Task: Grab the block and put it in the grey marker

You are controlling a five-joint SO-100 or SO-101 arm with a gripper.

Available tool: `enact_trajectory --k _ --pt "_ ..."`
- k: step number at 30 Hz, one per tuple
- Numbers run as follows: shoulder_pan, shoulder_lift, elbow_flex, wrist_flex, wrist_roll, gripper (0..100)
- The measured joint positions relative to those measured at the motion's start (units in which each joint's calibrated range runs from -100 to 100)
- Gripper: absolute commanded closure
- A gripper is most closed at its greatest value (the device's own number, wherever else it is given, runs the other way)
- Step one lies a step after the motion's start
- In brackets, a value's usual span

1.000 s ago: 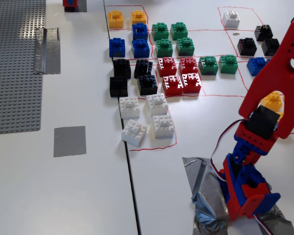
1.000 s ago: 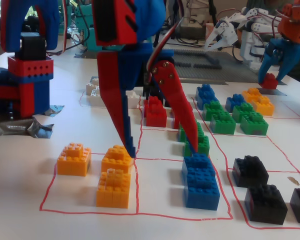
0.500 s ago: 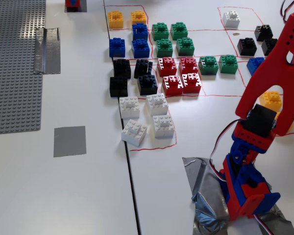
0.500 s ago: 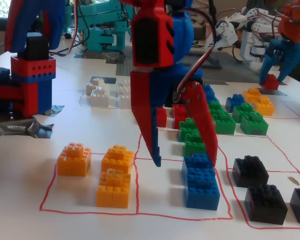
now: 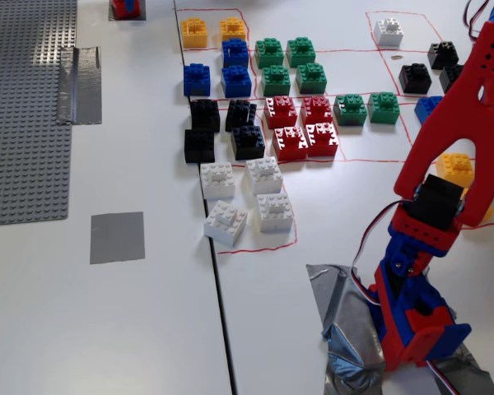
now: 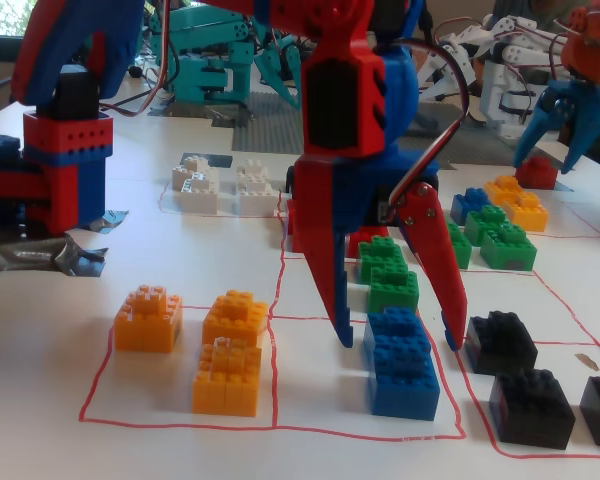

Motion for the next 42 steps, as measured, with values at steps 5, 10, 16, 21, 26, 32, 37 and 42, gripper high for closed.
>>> enact_trajectory --k 5,10,16,21,26,32,37,42 --pt "-0.07 1.42 -1.91 0.32 -0.05 72" --pt "-0.07 4.59 -4.81 1.38 0.00 72" --pt "-0.07 6.59 -7.90 2.27 -0.34 72" --pt "-0.15 8.59 -9.08 2.51 -0.78 72" --pt "-0.59 10.01 -11.26 3.16 -0.88 73" --pt "-0.80 11.76 -13.62 3.64 -1.37 76" --pt "-1.46 12.60 -13.90 3.64 -1.42 79" --pt "-1.68 12.60 -14.17 5.10 -1.51 92"
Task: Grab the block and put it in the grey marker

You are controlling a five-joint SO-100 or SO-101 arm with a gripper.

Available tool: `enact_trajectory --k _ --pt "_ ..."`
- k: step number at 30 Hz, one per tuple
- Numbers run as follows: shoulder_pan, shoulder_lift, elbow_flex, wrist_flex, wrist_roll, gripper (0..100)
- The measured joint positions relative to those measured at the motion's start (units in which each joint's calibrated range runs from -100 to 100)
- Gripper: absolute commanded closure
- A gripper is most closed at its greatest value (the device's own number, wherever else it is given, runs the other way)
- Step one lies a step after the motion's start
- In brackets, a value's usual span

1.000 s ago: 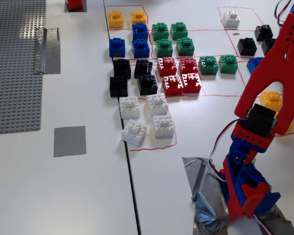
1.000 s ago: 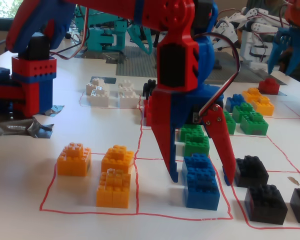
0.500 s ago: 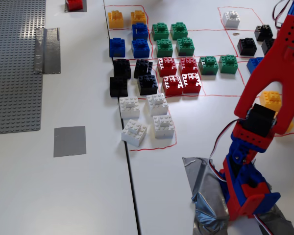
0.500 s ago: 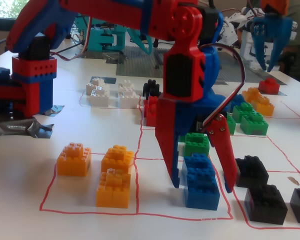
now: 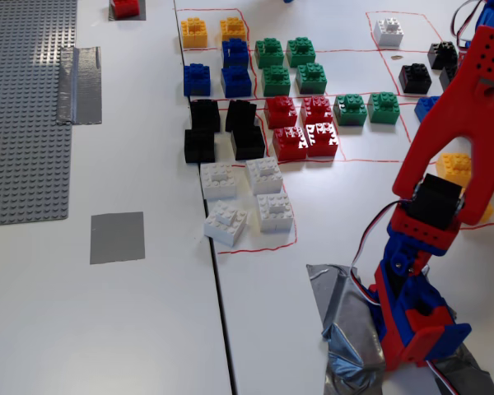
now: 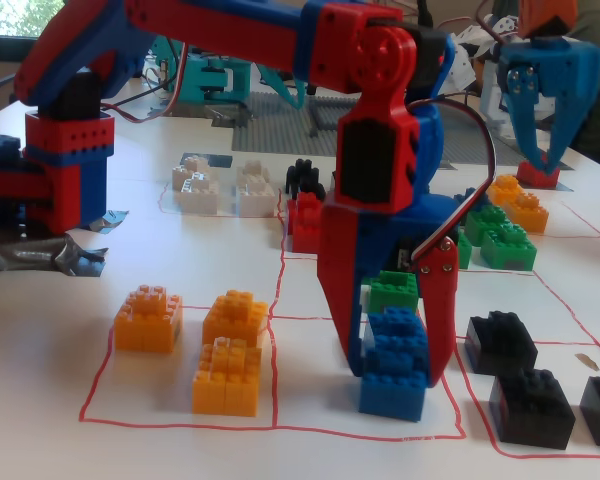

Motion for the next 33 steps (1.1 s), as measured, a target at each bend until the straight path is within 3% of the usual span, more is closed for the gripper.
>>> enact_trajectory --k 3,15,26,33 --pt "-0.15 0.58 -0.91 0.00 0.44 99" --pt "0.29 -0.50 -1.00 0.65 1.56 100" --pt "2.63 -19.19 4.45 5.83 1.22 100" --pt "-2.85 -28.45 10.08 12.38 1.07 100"
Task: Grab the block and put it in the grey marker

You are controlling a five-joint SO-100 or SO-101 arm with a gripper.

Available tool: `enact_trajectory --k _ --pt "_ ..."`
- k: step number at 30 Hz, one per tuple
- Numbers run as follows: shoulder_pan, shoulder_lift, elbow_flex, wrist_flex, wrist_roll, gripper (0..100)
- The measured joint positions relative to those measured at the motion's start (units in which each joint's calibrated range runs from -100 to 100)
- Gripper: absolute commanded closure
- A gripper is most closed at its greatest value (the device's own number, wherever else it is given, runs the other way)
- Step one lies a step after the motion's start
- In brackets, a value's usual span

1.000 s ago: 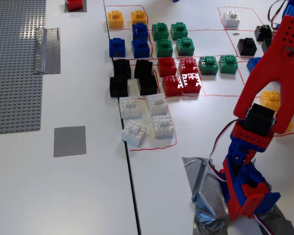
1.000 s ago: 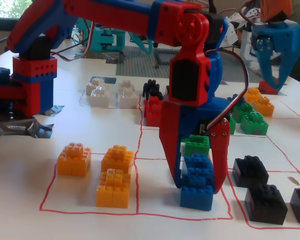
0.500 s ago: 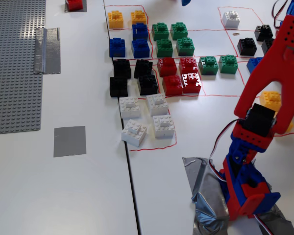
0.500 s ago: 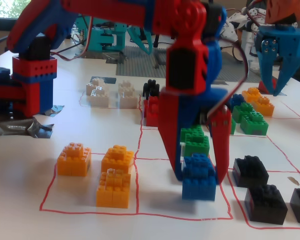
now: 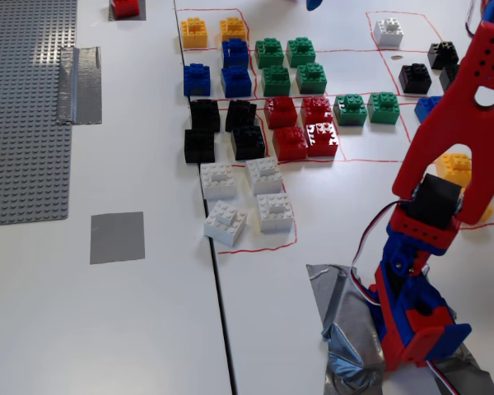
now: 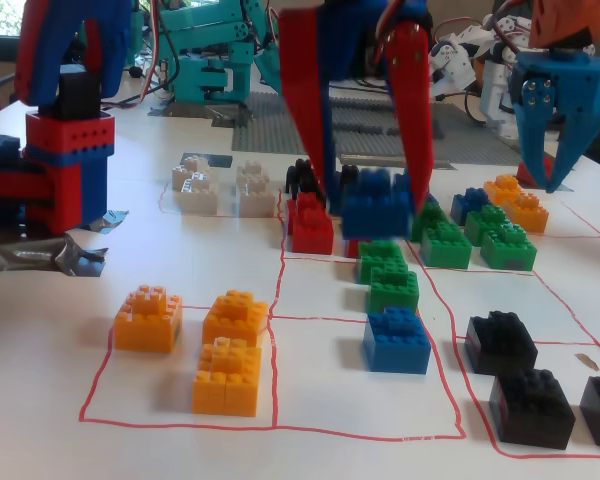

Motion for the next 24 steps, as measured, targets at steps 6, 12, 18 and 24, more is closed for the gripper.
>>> enact_trajectory --k 6,12,18,24 --pt "-11.86 -6.68 5.90 2.59 -2.83 100" --pt "-23.64 -10.68 10.26 3.88 -7.77 100" --pt "-36.30 -11.43 11.99 4.05 -12.26 100" --pt "-48.52 -11.60 15.62 4.05 -15.43 100"
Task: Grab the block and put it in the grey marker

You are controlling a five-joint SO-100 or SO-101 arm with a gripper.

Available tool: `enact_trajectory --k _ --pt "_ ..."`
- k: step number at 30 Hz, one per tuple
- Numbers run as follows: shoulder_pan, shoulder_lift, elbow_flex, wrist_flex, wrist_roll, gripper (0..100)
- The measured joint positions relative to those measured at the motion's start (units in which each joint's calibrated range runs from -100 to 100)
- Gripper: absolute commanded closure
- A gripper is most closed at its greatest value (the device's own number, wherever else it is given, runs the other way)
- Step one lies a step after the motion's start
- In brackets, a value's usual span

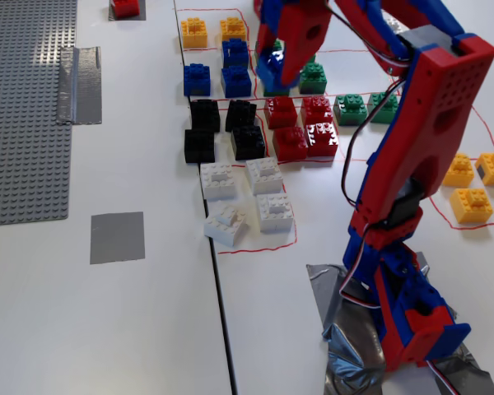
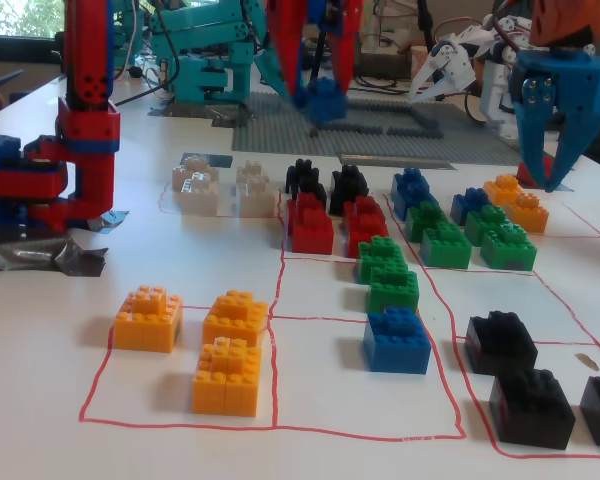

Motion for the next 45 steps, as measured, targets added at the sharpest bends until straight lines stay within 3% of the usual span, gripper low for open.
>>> enact_trajectory --k 8,23,45 --pt "-13.54 0.00 2.36 -3.64 -0.59 100" --pt "-28.10 8.59 3.63 -9.22 3.81 100" --pt "-32.71 22.28 0.36 -15.94 9.28 100"
